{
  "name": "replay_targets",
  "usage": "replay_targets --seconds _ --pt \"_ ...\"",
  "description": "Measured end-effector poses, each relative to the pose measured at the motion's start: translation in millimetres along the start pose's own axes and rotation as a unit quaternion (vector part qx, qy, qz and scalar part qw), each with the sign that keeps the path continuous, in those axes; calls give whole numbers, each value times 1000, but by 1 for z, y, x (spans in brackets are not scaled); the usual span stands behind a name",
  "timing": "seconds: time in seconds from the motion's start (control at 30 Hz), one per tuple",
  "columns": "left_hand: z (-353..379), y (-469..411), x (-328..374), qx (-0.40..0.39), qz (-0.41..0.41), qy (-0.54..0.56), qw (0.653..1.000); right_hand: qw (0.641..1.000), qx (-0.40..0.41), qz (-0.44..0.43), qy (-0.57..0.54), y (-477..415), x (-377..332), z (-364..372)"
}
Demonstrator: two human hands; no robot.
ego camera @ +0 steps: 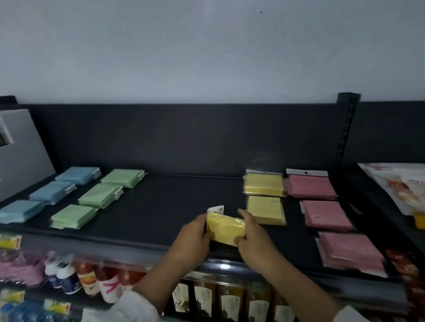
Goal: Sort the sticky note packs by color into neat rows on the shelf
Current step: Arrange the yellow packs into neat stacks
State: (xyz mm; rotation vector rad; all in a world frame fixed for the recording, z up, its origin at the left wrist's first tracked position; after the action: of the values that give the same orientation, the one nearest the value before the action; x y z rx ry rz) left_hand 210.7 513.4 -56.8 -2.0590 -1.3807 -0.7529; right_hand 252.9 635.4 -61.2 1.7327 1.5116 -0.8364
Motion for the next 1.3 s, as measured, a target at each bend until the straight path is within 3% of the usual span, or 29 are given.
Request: replay_targets --seconds 0.17,0.4,0.53,0.77,0.97,1.13,1.3 --pt "-5 -3 -5 -18 2 -24 1000 999 27 31 -9 -8 2 1" --pt "-57 -4 -43 -59 -8 69 996 993 91 2 -79 -22 -43 31" --pt "-84 -9 -86 -103 -96 107 984 986 67 33 -151 -36 -66 67" --pt "-125 -29 -140 -131 -167 36 977 977 74 115 -161 -70 -83 127" --pt "-124 -27 -160 -212 -183 27 959 978 44 183 -86 -83 -84 150" --pt "-130 -33 -163 -206 -175 -156 950 980 25 195 -39 -87 -90 156" --pt "-125 -35 -172 -199 -192 -67 958 981 15 191 -4 -87 -87 163"
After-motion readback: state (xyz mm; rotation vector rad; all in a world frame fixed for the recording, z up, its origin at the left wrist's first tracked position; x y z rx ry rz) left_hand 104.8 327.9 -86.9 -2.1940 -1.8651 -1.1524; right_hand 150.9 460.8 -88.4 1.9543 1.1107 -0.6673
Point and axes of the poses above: each hand's wrist, its own y-axis away from the middle knuckle, its own z-axis out of the palm, x = y × z, the point moved 9 cm from there along -y, towards the middle knuckle, and after that the axes turned 2 degrees about -x, right-handed, at the moved point
